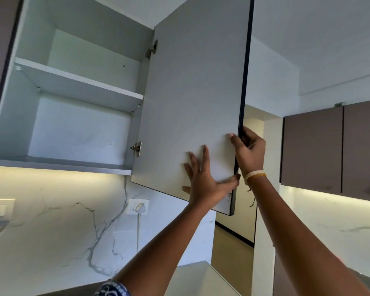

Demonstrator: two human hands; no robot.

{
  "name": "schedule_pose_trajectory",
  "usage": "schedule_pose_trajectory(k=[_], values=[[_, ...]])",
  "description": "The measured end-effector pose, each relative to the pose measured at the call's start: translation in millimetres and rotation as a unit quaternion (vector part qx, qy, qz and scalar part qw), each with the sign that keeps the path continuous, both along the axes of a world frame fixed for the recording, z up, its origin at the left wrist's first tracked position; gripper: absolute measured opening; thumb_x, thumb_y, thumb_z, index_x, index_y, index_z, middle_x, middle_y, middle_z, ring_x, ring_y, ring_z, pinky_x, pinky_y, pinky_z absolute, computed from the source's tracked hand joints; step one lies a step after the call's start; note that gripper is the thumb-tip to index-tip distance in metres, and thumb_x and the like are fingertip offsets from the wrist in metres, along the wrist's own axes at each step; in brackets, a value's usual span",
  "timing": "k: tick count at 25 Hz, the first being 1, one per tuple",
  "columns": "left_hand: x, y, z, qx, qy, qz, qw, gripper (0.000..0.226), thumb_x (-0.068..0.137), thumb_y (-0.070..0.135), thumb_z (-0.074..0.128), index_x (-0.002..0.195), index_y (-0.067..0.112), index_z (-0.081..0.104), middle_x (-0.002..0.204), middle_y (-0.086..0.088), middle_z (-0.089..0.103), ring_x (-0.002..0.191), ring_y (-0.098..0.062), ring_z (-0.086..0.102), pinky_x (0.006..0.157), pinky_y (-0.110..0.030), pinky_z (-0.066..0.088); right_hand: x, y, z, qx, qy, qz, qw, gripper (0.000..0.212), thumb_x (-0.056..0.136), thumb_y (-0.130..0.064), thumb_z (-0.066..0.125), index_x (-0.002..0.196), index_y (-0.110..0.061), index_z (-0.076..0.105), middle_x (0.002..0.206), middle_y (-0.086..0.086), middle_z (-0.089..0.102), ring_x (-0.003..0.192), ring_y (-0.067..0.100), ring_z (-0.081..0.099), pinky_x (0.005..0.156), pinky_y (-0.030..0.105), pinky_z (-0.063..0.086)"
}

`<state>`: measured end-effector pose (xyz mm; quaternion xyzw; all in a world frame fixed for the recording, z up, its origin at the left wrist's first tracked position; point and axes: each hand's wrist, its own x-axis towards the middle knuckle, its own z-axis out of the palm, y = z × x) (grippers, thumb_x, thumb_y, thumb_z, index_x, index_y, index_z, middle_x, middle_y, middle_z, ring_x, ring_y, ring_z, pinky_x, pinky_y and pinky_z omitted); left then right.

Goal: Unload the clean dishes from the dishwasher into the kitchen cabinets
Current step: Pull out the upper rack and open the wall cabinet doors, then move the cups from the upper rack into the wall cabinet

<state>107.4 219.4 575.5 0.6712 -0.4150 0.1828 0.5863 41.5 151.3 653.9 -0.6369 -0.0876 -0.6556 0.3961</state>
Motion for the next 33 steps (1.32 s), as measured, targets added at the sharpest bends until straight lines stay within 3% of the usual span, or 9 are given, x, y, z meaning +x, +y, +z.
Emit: schedule_pose_trajectory(k=[2,6,9,13,16,19,24,28,33], values=[[-2.6,2.6,-3.4,0.016,-0.023,0.018,0.999,0.107,0.072,0.067,0.062,0.147,0.046,-0.010,0.159,0.004,-0.020,0.147,-0.030,-0.015,0.103,-0.074,0.014,-0.9,6.0,-3.5,-0.008,0.015,-0.012,1.000,0.025,0.091,-0.009,0.060,0.115,-0.010,0.064,0.098,-0.002,0.071,0.086,0.003,0.067,0.083,0.024,0.054],[-9.2,16.1,-49.5,0.056,-0.200,0.127,0.970,0.081,0.086,0.070,0.022,0.152,0.031,-0.005,0.161,-0.009,-0.009,0.149,-0.031,-0.001,0.105,-0.071,0.024,-8.8,16.8,-49.2,-0.037,0.057,-0.118,0.991,0.036,0.102,-0.024,0.042,0.137,-0.017,0.047,0.106,-0.023,0.058,0.088,-0.019,0.055,0.081,0.000,0.039],[5.9,28.7,-105.8,0.099,-0.323,0.165,0.927,0.075,0.092,0.061,0.019,0.153,0.021,0.000,0.160,-0.017,0.001,0.148,-0.033,0.008,0.105,-0.068,0.025,-14.3,8.2,-111.0,-0.060,0.111,-0.232,0.965,0.047,0.100,-0.039,0.031,0.144,-0.024,0.039,0.106,-0.005,0.067,0.091,0.009,0.064,0.084,0.025,0.050],[6.3,38.1,-193.5,0.181,-0.369,0.129,0.902,0.073,0.092,0.058,0.025,0.154,0.024,0.005,0.160,-0.018,0.001,0.148,-0.034,0.005,0.107,-0.069,0.017,-29.2,-2.1,-207.4,-0.089,0.246,-0.335,0.905,0.055,0.097,-0.036,0.033,0.150,-0.024,0.025,0.144,0.004,0.050,0.122,0.024,0.057,0.094,0.038,0.050],[-6.4,33.6,-257.1,0.242,-0.352,0.073,0.901,0.074,0.091,0.052,0.034,0.154,0.025,0.005,0.160,-0.017,-0.001,0.149,-0.031,0.003,0.108,-0.067,0.015,-48.9,-15.2,-289.1,-0.097,0.345,-0.379,0.853,0.060,0.093,-0.026,0.042,0.150,-0.017,0.027,0.149,0.009,0.041,0.128,0.028,0.050,0.099,0.038,0.046],[-20.8,18.8,-311.1,0.312,-0.322,0.037,0.893,0.077,0.088,0.049,0.039,0.153,0.020,0.011,0.159,-0.021,0.006,0.147,-0.034,0.013,0.106,-0.065,0.023,-73.6,-32.3,-369.7,-0.052,0.451,-0.391,0.801,0.070,0.080,-0.013,0.049,0.148,-0.012,0.031,0.146,0.013,0.042,0.128,0.032,0.047,0.103,0.041,0.044],[-53.8,-14.0,-428.0,0.444,-0.270,-0.061,0.852,0.071,0.092,0.052,0.033,0.152,0.020,0.012,0.160,-0.017,0.010,0.147,-0.031,0.014,0.109,-0.064,0.022,-115.0,-57.9,-506.5,0.034,0.586,-0.351,0.730,0.068,0.082,-0.010,0.049,0.147,-0.015,0.032,0.148,0.010,0.037,0.129,0.032,0.044,0.104,0.041,0.043],[-70.0,-23.3,-512.2,0.518,-0.183,-0.092,0.831,0.071,0.091,0.048,0.030,0.152,0.019,0.008,0.160,-0.014,0.008,0.149,-0.028,0.007,0.114,-0.059,0.016,-132.1,-73.3,-597.7,0.049,0.654,-0.291,0.696,0.064,0.082,-0.008,0.048,0.145,-0.013,0.035,0.147,0.012,0.038,0.127,0.034,0.045,0.100,0.046,0.045],[-82.2,-19.8,-604.0,0.591,-0.091,-0.108,0.794,0.065,0.093,0.041,0.043,0.147,0.012,0.020,0.149,-0.017,0.031,0.135,-0.035,0.036,0.106,-0.051,0.036,-148.8,-75.6,-695.2,0.078,0.713,-0.211,0.664,0.058,0.080,-0.002,0.048,0.137,-0.010,0.043,0.134,0.016,0.048,0.117,0.038,0.052,0.093,0.048,0.049]])
